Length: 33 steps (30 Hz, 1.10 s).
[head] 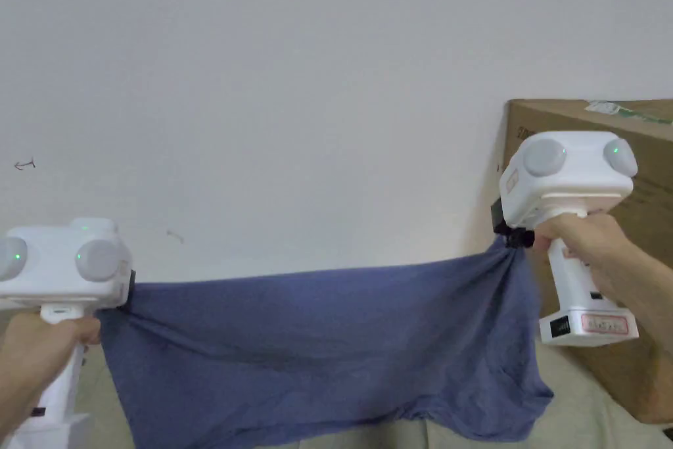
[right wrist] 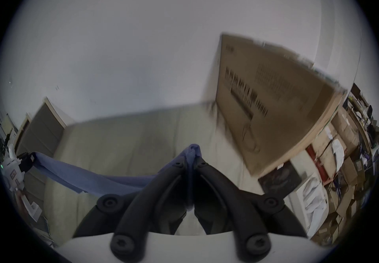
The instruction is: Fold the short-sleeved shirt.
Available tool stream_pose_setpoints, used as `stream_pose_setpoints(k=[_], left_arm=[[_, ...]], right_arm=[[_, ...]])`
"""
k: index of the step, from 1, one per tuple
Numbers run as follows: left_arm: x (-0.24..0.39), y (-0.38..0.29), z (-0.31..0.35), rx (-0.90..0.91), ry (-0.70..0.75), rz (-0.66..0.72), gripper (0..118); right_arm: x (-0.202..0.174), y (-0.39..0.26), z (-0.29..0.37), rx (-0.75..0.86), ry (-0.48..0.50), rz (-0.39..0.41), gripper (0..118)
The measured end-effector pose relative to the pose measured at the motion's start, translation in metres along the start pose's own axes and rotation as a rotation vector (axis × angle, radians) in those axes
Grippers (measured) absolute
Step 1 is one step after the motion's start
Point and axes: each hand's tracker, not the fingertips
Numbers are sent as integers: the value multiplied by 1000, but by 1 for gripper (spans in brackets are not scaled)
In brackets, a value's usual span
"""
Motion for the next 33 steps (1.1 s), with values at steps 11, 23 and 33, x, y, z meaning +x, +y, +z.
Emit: stream_pose_setpoints(k=[11,23,33], left_arm=[[-6,-167,-94,-286,-48,70,4],[-45,-248,63,-175,-91,6,4],[-88,-370,196,-191,-64,-52,4]], right_arm=[[13,-164,-143,-349,49,50,4],[46,-264,-24,-242,117,-8,4],[51,-433,131,-194,110,-60,4]])
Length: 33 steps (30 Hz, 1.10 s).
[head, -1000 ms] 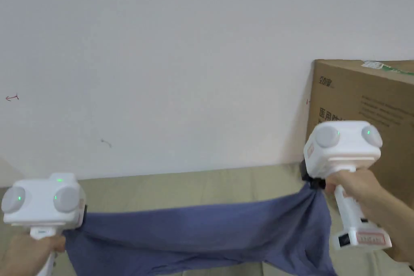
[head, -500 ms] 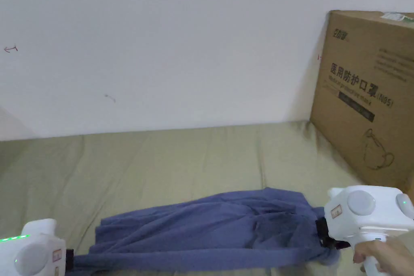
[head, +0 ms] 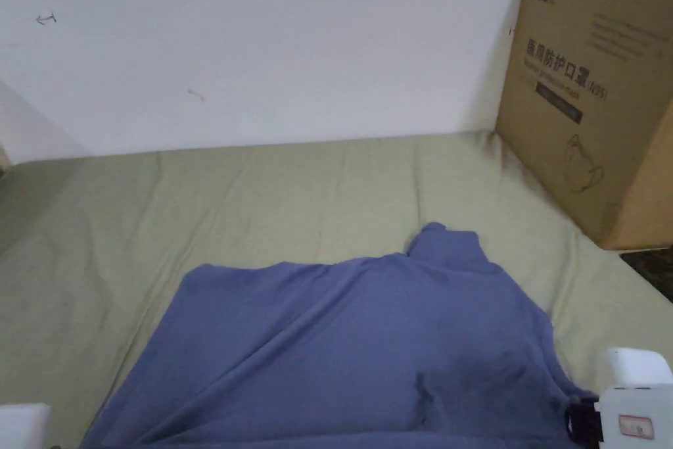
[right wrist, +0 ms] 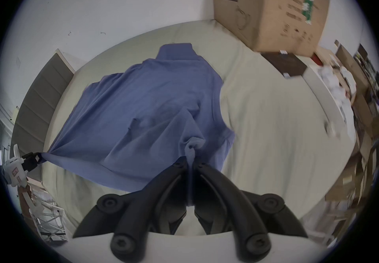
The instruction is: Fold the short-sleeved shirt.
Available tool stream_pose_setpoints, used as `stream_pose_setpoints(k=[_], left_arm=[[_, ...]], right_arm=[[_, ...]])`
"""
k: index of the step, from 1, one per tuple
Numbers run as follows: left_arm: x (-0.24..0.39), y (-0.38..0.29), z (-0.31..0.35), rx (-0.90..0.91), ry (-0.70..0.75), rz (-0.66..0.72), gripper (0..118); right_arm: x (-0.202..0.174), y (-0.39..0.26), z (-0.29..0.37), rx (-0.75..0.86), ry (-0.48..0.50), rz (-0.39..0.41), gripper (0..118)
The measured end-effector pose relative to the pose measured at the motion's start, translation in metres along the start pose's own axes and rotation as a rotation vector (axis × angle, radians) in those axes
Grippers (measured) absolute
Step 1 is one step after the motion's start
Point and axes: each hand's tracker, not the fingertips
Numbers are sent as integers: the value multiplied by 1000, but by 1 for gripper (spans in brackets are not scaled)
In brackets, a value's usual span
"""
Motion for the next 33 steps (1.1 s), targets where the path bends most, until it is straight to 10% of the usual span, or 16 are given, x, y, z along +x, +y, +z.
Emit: stream_pose_setpoints(k=[11,13,14,17,22,25,33], left_arm=[[9,-110,33,-68,-25,59,5],[13,-111,36,-71,-18,51,25],[14,-112,38,-70,-5,44,55],[9,-112,51,-25,-25,63,100],[3,-107,81,39,-91,93,84],[9,-114,89,54,-82,70,2],[7,-143,78,-15,-100,135,0]], right_arm=[[25,-115,25,-36,-48,-93,4],[21,-111,24,-7,-51,-92,4],[20,-110,25,-3,-47,-88,10],[22,-105,28,26,-74,-28,83],[9,-107,66,158,-50,35,76],[-3,-118,79,190,-24,19,3],[-10,-152,58,84,-18,5,0]])
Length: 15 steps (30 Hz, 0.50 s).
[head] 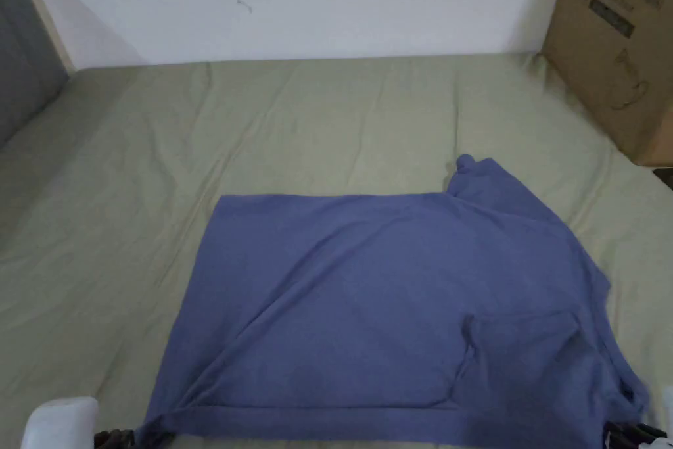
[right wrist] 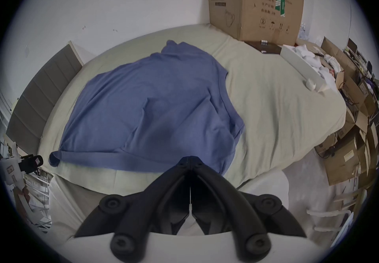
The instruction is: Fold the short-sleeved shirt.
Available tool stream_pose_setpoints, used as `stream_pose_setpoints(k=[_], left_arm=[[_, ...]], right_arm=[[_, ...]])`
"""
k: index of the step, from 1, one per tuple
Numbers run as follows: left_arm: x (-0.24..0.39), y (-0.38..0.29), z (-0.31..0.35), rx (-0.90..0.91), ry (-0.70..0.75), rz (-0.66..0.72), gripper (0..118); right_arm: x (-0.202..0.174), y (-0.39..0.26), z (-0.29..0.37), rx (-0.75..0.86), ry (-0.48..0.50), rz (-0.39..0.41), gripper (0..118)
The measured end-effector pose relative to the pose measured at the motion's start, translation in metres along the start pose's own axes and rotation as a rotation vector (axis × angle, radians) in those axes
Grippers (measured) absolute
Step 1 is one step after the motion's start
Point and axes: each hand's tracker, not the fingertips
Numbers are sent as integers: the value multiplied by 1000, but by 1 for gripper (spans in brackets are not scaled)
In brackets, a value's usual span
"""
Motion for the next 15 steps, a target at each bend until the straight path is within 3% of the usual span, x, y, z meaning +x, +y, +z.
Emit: stream_pose_setpoints(k=[3,4,5,6,8,9,12,13,15], left_arm=[[-8,5,-6,7,16,14,16],[-13,8,-11,0,17,20,16],[-16,10,-16,4,10,33,40],[-18,12,-22,-2,-1,46,57],[-20,15,-37,-28,-19,65,77],[-19,16,-45,-53,-26,67,80],[-14,12,-63,-131,-55,46,78],[-11,10,-67,-153,-75,38,68],[-7,8,-74,-159,-84,23,6]], right_arm=[[11,2,-6,-15,-3,-23,0],[14,4,-8,-19,-5,-28,0],[16,4,-9,-22,-7,-33,0],[22,5,-13,-26,-10,-37,0],[26,5,-15,-35,-16,-45,0],[28,4,-17,-42,-17,-52,0],[27,1,-17,-59,-20,-77,0],[28,1,-18,-67,-24,-87,0],[33,0,-21,-71,-25,-95,0]])
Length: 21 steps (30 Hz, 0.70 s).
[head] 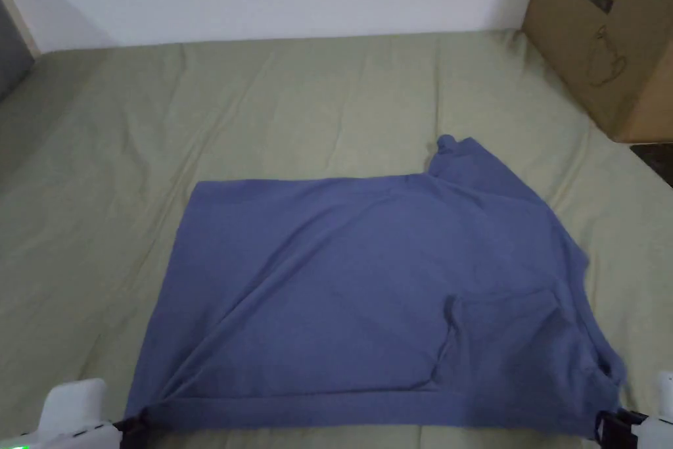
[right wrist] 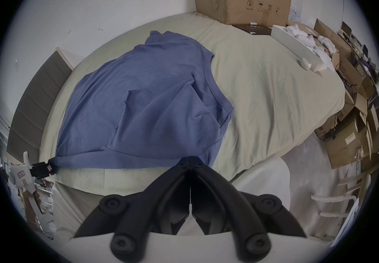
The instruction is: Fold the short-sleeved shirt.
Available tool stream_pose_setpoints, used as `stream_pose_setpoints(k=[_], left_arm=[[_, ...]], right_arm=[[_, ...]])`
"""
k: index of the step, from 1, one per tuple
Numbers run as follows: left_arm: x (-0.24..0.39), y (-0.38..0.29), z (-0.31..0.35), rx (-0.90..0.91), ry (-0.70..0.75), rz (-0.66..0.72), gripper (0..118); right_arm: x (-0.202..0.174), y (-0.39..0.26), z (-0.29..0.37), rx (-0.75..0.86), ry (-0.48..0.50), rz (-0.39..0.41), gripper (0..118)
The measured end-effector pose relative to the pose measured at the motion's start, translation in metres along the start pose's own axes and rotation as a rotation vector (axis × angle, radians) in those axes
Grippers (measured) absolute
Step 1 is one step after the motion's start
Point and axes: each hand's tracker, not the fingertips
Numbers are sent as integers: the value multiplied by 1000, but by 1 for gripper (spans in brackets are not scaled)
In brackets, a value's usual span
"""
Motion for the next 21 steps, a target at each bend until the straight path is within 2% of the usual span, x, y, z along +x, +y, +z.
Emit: stream_pose_setpoints(k=[1,4,7,8,10,11,14,15,16,17,18,19,20,21], left_arm=[[2,-1,-5,-19,19,-12,3],[3,3,-1,-13,33,-34,2],[-3,8,5,-1,21,3,2],[-3,9,7,3,22,1,2],[-5,10,10,10,28,-13,2],[-5,11,12,11,27,-19,2],[-5,11,13,13,24,-22,2],[-6,11,13,15,25,-12,2],[-6,11,12,14,21,-2,2],[-6,10,12,13,21,0,2],[-5,9,11,11,25,-2,2],[-5,9,11,7,28,-5,2],[-4,9,12,6,29,-7,2],[-3,8,13,8,30,-9,2]], right_arm=[[1,1,0,-4,0,-2,0],[-1,1,1,-9,-6,15,0],[0,5,1,5,14,46,0],[0,7,-1,6,17,53,16],[2,15,-12,-15,-23,76,86],[1,18,-17,-46,-46,97,91],[5,24,-33,-47,-29,113,89],[9,26,-43,-84,-41,115,76],[12,26,-51,-122,-46,106,33],[14,25,-57,-147,-49,99,20],[15,23,-60,-169,-50,65,9],[17,21,-60,-160,-18,27,6],[17,20,-58,-153,-2,31,6],[14,20,-59,-160,-23,77,6]])
